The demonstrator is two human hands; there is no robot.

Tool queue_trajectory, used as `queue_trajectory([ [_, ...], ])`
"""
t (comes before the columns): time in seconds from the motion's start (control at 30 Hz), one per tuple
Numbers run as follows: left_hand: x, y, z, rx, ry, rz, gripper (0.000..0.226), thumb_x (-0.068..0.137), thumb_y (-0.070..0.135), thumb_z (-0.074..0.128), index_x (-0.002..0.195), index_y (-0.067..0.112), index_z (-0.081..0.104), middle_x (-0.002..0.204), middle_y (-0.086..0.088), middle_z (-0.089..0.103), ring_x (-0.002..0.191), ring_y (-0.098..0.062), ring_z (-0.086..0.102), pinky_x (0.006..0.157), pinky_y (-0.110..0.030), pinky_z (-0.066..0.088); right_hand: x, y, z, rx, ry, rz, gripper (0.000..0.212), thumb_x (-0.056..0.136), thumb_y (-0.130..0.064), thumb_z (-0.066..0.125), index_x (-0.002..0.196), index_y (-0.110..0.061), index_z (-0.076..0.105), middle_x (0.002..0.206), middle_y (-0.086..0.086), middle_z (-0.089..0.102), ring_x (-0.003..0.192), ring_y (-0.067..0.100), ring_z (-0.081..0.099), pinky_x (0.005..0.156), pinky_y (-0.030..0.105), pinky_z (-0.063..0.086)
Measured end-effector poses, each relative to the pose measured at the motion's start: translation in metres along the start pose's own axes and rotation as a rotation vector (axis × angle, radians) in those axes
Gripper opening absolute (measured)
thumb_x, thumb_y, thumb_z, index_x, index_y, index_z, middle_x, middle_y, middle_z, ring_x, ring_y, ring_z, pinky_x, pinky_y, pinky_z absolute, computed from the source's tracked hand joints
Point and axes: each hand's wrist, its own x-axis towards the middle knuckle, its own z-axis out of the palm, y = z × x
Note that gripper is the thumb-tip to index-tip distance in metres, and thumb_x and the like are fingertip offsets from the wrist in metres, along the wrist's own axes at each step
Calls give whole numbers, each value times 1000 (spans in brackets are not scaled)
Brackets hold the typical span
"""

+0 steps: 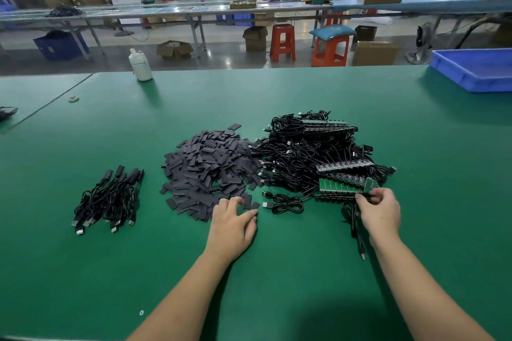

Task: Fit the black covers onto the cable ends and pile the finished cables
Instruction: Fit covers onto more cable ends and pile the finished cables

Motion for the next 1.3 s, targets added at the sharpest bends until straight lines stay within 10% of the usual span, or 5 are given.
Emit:
queue_trajectory([
  [0.2,-1,0,-1,-122,-25,-44,20,88,38,59,85,21,69,91,3,55,85,-20,52,75,-36,42,-32,3,0,-29,52,-224,17,86,-9,64,97,-17,55,91,4,64,72,14,56,58,26,37],
  [0.37,4,-5,1,-164,-141,-193,17,90,41,59,86,24,56,87,9,51,86,-16,48,82,-36,42,-54,-8,21,-521,-380,-612,20,94,-9,55,97,-28,49,87,-9,57,82,14,56,67,23,40],
  [0.83,5,-3,-3,-188,-147,-237,15,92,34,63,86,25,53,91,8,49,90,-16,45,83,-36,42,-77,-27,74,-863,-771,-698,35,107,-34,30,112,-16,59,106,3,48,91,21,49,79,38,41],
  [1.13,5,12,-14,-719,-218,-494,22,94,20,64,112,30,70,96,17,69,87,2,60,81,-17,43,-80,-35,75,-674,-932,-565,26,104,-34,49,116,-25,70,106,-1,71,98,22,63,87,36,52],
  [1.3,12,35,-19,-988,-293,-563,24,96,16,62,117,22,71,90,14,70,79,1,62,75,-14,47,-82,-38,75,-846,-802,-733,30,106,-35,41,120,-17,61,104,4,45,92,28,56,77,36,44],
])
